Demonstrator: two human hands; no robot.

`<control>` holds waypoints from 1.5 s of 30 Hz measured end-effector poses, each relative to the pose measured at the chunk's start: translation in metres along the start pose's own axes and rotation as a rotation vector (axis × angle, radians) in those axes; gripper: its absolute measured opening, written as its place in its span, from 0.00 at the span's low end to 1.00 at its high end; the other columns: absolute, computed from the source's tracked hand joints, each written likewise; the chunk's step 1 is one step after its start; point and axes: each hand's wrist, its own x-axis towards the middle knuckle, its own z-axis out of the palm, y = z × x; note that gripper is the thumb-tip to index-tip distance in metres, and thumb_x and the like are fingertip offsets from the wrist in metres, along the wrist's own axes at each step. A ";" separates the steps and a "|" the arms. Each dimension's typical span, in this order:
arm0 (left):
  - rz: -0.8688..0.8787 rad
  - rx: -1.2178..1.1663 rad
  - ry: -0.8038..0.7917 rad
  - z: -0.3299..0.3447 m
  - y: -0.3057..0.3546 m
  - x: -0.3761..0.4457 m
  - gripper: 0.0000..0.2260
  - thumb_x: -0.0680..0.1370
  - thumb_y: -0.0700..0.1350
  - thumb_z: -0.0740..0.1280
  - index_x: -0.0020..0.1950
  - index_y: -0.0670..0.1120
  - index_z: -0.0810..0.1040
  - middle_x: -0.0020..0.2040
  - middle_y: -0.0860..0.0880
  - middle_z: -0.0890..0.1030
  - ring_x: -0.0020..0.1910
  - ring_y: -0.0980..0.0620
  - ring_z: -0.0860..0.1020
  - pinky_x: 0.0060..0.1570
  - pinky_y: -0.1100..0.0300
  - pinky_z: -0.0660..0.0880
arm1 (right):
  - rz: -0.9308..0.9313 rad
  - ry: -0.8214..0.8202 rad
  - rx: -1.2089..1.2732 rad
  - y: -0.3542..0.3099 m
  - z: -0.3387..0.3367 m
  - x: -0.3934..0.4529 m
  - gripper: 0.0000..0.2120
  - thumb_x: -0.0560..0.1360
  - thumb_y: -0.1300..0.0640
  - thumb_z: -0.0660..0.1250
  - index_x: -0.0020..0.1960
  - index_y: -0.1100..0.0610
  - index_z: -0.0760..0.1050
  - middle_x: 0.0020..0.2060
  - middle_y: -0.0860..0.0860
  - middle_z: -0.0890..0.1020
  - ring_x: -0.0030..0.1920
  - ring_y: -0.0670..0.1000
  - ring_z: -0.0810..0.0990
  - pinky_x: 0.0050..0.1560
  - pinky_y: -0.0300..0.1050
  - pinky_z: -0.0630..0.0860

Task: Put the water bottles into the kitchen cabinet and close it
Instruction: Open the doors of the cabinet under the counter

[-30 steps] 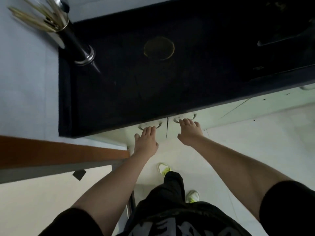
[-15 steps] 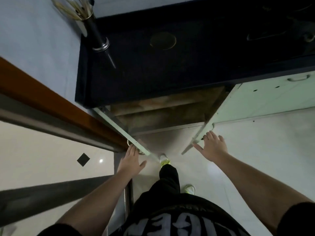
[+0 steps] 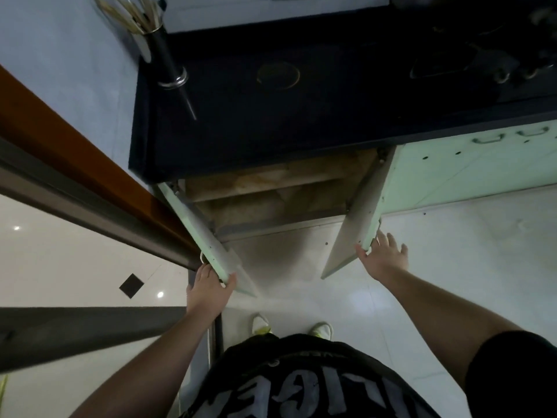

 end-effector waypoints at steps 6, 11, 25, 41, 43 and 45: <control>0.229 0.188 0.221 -0.009 0.002 -0.002 0.46 0.74 0.60 0.66 0.79 0.37 0.47 0.79 0.37 0.53 0.79 0.40 0.52 0.73 0.44 0.56 | -0.060 0.296 0.025 -0.011 0.015 -0.016 0.34 0.80 0.58 0.56 0.79 0.60 0.40 0.79 0.57 0.43 0.79 0.56 0.46 0.77 0.51 0.50; 0.504 0.340 0.086 -0.012 0.004 0.017 0.38 0.75 0.45 0.66 0.80 0.38 0.51 0.80 0.40 0.52 0.79 0.44 0.49 0.75 0.48 0.50 | -0.228 0.186 -0.318 -0.008 0.018 -0.007 0.27 0.81 0.59 0.52 0.79 0.60 0.50 0.79 0.54 0.50 0.79 0.53 0.44 0.78 0.50 0.47; 0.420 0.461 -0.087 0.009 0.042 0.030 0.25 0.75 0.48 0.65 0.71 0.41 0.72 0.68 0.43 0.76 0.70 0.44 0.71 0.65 0.44 0.67 | -0.120 0.086 -0.221 0.058 0.020 -0.011 0.30 0.82 0.45 0.45 0.79 0.58 0.44 0.80 0.52 0.47 0.78 0.50 0.38 0.77 0.51 0.41; 0.258 0.666 -0.119 0.017 0.061 0.033 0.27 0.77 0.58 0.57 0.74 0.48 0.67 0.70 0.47 0.72 0.70 0.47 0.67 0.67 0.51 0.60 | 0.078 0.047 0.153 0.132 -0.004 0.026 0.25 0.79 0.49 0.56 0.73 0.57 0.62 0.71 0.57 0.69 0.71 0.59 0.66 0.68 0.53 0.65; 0.274 0.668 -0.159 0.010 0.055 0.027 0.27 0.78 0.58 0.57 0.75 0.49 0.65 0.72 0.48 0.70 0.70 0.47 0.66 0.68 0.52 0.59 | 0.038 0.008 0.135 0.108 -0.005 0.024 0.23 0.79 0.49 0.55 0.72 0.56 0.64 0.68 0.58 0.71 0.67 0.60 0.69 0.65 0.54 0.67; 0.300 0.682 -0.197 0.007 0.052 0.022 0.27 0.78 0.58 0.56 0.75 0.49 0.64 0.72 0.47 0.69 0.71 0.47 0.65 0.69 0.52 0.59 | 0.007 -0.017 0.131 0.087 -0.006 0.020 0.22 0.80 0.49 0.55 0.71 0.56 0.64 0.66 0.58 0.72 0.64 0.60 0.72 0.61 0.54 0.70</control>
